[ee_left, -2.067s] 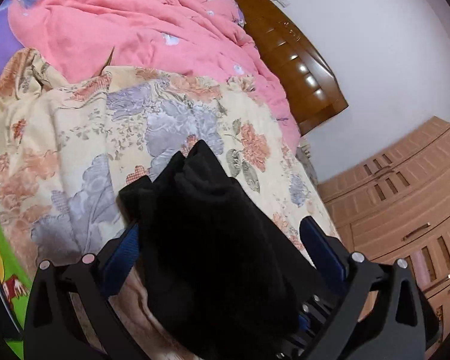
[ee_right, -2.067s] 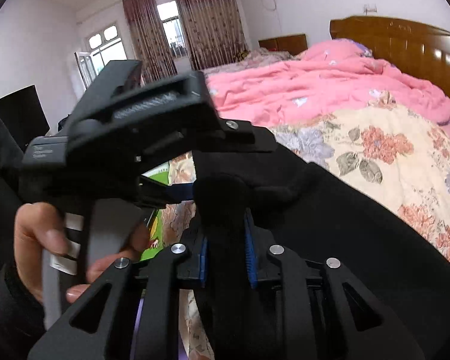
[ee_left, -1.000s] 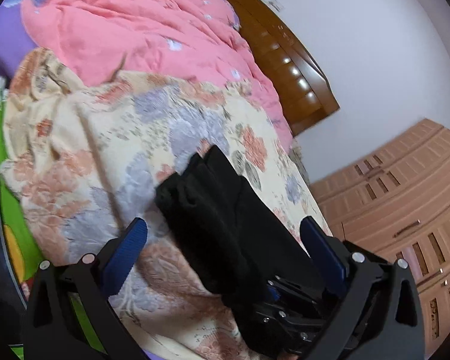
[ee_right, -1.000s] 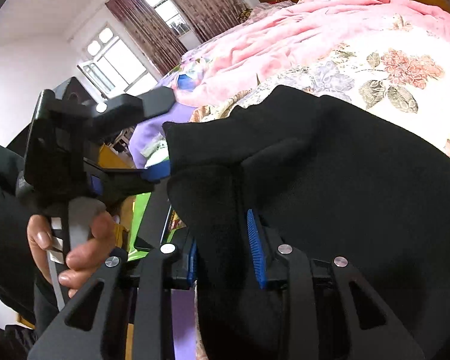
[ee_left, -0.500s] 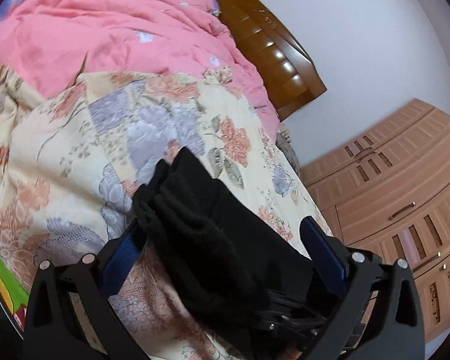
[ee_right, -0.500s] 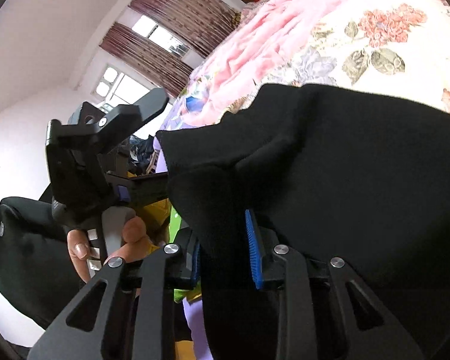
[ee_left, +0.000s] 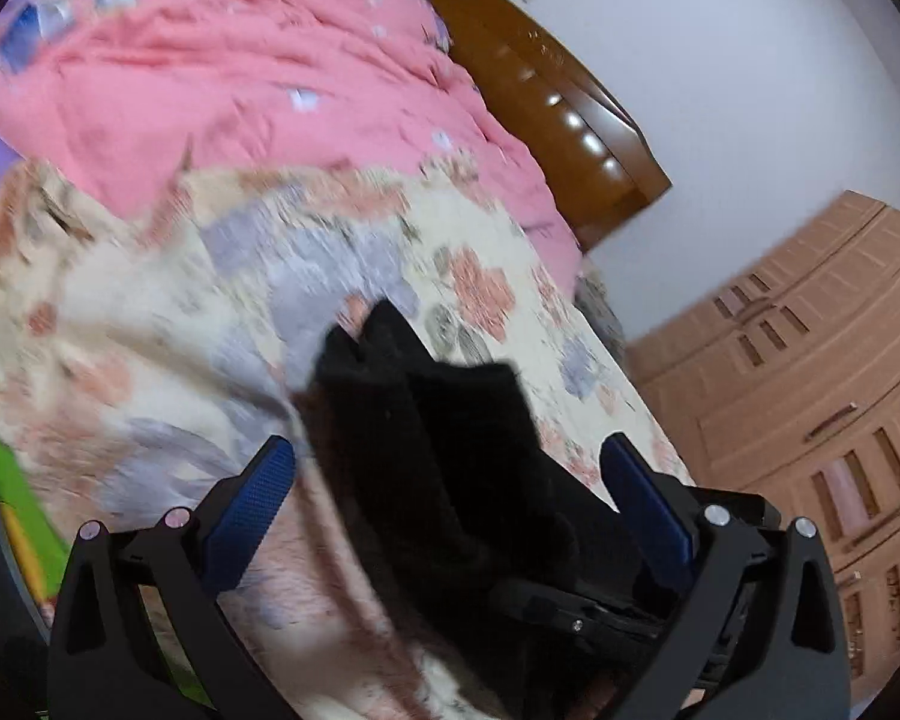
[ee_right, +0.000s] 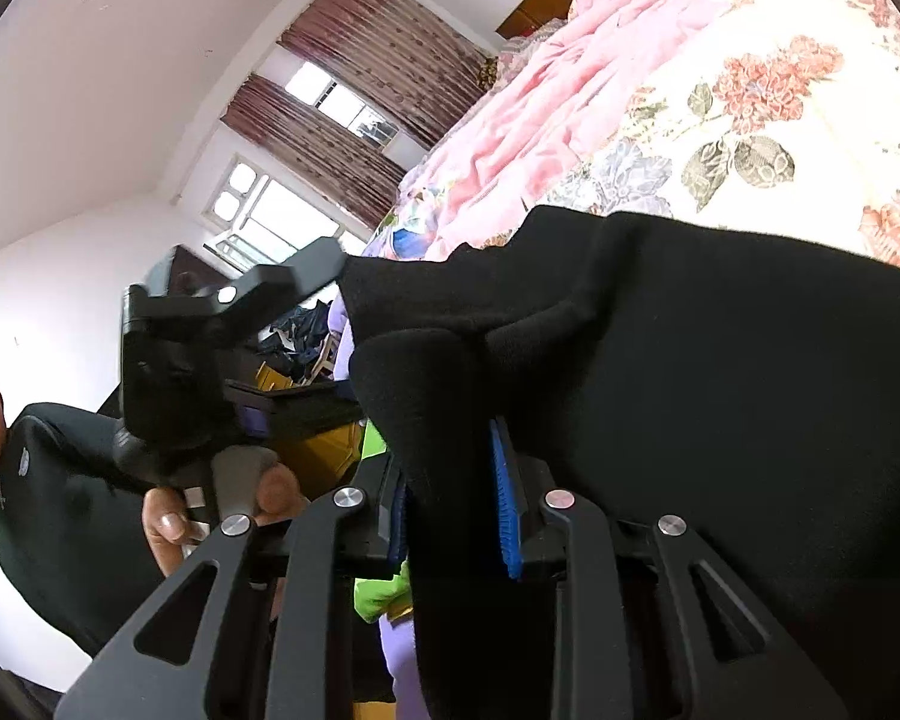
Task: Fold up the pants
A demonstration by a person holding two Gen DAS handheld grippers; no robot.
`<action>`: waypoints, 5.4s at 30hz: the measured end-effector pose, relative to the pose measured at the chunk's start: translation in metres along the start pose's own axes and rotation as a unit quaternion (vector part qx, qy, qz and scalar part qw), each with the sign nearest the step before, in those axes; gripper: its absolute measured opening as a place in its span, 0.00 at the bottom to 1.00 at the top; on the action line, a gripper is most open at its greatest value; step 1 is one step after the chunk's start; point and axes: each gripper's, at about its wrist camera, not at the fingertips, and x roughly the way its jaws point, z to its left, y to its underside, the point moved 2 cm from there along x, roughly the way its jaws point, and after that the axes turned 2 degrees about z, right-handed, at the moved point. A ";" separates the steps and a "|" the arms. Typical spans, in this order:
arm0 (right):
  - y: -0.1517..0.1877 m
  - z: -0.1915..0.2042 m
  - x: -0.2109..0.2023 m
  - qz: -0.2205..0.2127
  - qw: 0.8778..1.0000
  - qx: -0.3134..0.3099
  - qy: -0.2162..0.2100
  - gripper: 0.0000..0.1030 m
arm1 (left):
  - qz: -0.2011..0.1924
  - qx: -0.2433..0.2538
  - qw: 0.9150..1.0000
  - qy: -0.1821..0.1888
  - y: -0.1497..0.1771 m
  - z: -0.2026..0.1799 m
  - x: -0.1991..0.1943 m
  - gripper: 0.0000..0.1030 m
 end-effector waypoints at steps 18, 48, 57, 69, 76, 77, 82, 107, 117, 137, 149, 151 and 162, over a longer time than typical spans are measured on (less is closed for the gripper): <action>0.024 0.061 -0.061 0.026 0.964 -0.172 0.201 0.70 | 0.030 -0.003 0.999 0.011 0.003 0.027 0.045 0.24; 0.112 -0.038 -0.358 -0.182 0.957 0.079 0.213 0.86 | -0.070 0.279 0.952 -0.099 0.174 -0.290 0.052 0.21; 0.205 -0.082 -0.452 -0.269 0.923 0.195 0.196 0.86 | 0.042 0.362 0.927 -0.086 0.290 -0.325 0.167 0.33; 0.203 -0.084 -0.421 -0.174 0.952 0.207 0.144 0.86 | 0.044 0.359 0.923 0.131 0.278 -0.283 0.065 0.98; 0.189 -0.056 -0.358 -0.079 0.960 0.148 0.224 0.60 | -0.017 0.227 0.971 -0.077 0.208 -0.159 0.042 0.98; 0.187 -0.056 -0.353 -0.078 0.958 0.140 0.237 0.49 | -0.012 0.216 0.973 -0.076 0.208 -0.152 0.044 0.98; 0.182 -0.039 -0.349 -0.104 0.949 0.089 0.285 0.21 | 0.010 0.242 0.967 -0.075 0.214 -0.159 0.071 0.98; 0.208 -0.038 -0.386 -0.141 0.891 0.084 0.424 0.76 | 0.004 0.326 0.939 -0.111 0.213 -0.213 0.071 0.98; 0.185 -0.007 -0.287 -0.025 0.843 -0.135 0.521 0.58 | 0.051 0.383 0.914 -0.123 0.255 -0.211 0.130 0.99; 0.126 -0.075 -0.318 0.019 0.894 -0.109 0.434 0.81 | 0.139 0.369 0.912 -0.114 0.164 -0.259 0.227 0.99; 0.223 -0.057 -0.383 -0.014 0.860 -0.030 0.510 0.85 | 0.086 0.425 0.886 -0.164 0.246 -0.233 0.150 0.99; 0.229 -0.066 -0.388 -0.050 0.875 -0.007 0.481 0.89 | 0.060 0.418 0.894 -0.153 0.251 -0.222 0.155 0.99; 0.357 -0.003 -0.537 -0.332 0.822 0.181 0.425 0.89 | 0.077 0.491 0.865 -0.069 0.313 -0.339 0.119 0.98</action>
